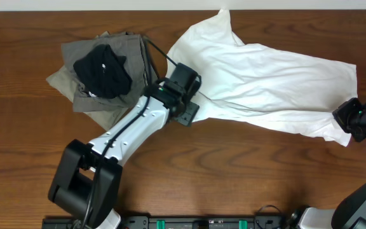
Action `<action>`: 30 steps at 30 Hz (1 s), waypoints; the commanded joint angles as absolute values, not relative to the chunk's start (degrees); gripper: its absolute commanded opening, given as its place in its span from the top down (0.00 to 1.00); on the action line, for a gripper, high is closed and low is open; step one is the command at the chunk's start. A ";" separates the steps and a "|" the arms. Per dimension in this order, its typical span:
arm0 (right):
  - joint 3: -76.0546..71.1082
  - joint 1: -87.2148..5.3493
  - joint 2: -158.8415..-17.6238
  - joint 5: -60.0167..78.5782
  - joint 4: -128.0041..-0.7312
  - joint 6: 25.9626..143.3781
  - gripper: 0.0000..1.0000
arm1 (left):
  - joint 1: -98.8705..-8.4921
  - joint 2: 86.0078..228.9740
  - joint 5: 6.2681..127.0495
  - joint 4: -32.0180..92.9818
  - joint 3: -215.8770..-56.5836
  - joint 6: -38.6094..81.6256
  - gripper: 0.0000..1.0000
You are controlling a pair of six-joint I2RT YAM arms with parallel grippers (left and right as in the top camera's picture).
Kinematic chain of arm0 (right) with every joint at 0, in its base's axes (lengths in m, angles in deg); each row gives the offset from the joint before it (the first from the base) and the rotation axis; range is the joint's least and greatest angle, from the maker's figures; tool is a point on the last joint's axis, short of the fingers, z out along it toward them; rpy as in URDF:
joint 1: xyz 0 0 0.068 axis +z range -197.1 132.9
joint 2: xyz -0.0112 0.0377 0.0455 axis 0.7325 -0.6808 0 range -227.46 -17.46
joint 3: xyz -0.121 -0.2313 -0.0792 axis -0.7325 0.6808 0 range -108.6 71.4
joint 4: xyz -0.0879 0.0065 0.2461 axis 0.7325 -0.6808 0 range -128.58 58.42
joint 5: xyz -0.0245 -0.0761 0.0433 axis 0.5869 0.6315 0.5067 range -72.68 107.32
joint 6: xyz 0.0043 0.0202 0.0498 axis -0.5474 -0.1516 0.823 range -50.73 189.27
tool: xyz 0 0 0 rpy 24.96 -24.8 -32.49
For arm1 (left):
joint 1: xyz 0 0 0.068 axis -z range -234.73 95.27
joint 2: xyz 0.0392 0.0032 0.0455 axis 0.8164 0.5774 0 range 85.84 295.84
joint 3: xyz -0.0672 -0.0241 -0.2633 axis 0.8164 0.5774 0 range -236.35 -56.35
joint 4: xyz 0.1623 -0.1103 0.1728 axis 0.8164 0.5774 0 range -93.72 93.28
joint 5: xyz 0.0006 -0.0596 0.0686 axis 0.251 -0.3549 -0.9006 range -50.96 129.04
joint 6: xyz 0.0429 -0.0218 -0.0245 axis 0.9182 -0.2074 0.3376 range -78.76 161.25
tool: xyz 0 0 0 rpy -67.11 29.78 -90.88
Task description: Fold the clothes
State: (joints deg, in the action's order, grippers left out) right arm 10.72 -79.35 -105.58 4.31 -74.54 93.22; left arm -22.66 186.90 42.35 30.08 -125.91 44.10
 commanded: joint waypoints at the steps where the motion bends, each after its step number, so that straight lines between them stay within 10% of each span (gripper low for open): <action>1: 10.06 -79.81 -105.53 5.07 -74.45 94.11 0.99 | -22.68 189.83 42.90 29.84 -124.71 44.23 0.34; 13: 10.06 -79.81 -105.53 5.03 -74.45 94.11 0.99 | -22.66 197.39 42.83 25.66 -124.71 47.29 0.31; 20: 10.06 -79.81 -105.53 5.03 -74.43 94.11 0.99 | -22.66 197.37 41.17 26.23 -125.17 47.07 0.92; 30: 9.17 -86.36 -104.99 1.75 -77.03 94.00 0.99 | -22.66 187.14 41.20 46.43 -129.78 41.43 0.94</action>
